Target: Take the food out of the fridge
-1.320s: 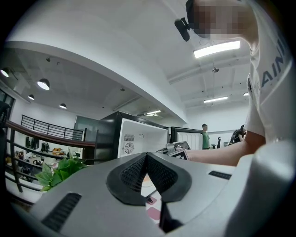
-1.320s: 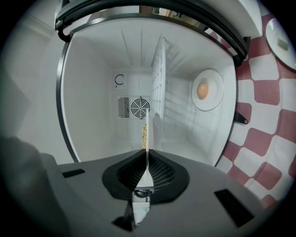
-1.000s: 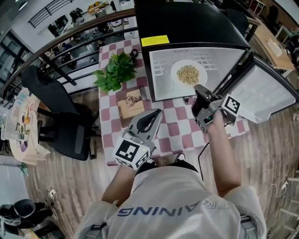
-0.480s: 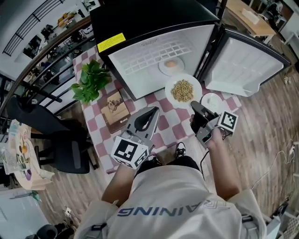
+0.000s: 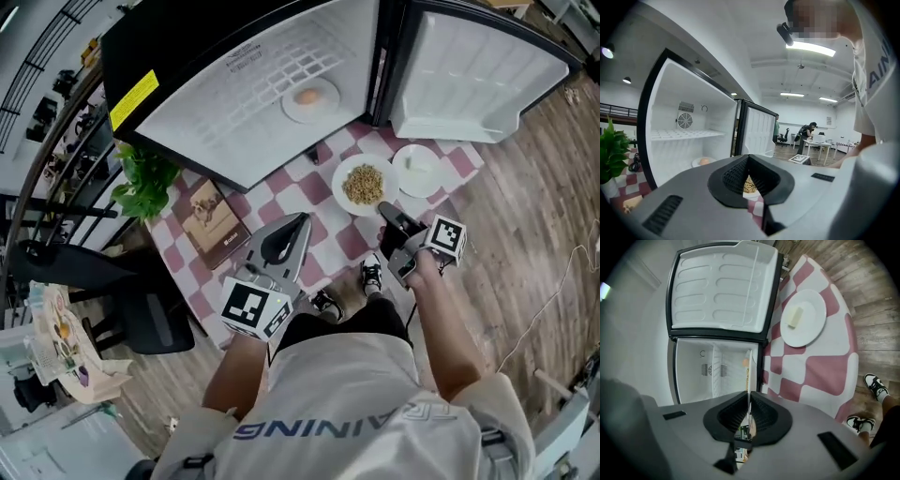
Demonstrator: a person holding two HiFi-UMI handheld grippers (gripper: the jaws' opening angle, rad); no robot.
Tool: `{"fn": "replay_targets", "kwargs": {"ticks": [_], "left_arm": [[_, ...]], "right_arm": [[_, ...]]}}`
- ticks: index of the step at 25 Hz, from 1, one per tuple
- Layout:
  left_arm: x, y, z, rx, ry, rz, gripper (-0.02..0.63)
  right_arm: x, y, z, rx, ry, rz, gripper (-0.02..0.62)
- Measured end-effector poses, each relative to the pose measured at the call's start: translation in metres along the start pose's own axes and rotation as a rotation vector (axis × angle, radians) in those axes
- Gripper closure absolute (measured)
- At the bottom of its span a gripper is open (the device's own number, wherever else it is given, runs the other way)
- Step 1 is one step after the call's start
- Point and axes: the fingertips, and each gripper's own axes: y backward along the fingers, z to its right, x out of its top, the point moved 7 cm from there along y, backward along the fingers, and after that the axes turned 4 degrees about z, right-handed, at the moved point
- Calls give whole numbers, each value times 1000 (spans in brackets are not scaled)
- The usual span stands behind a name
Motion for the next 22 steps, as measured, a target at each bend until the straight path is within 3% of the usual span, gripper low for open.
{"fn": "replay_targets", "kwargs": {"ticks": [10,22], "left_arm": [[-25,-26,5,-7,36,-62,598],[-33,-30,9,28,57,-93,598]], "right_arm": [[4,-9,60,-49,-75,-31,561],[12,-19,82,-100,-70,-80,561]]}}
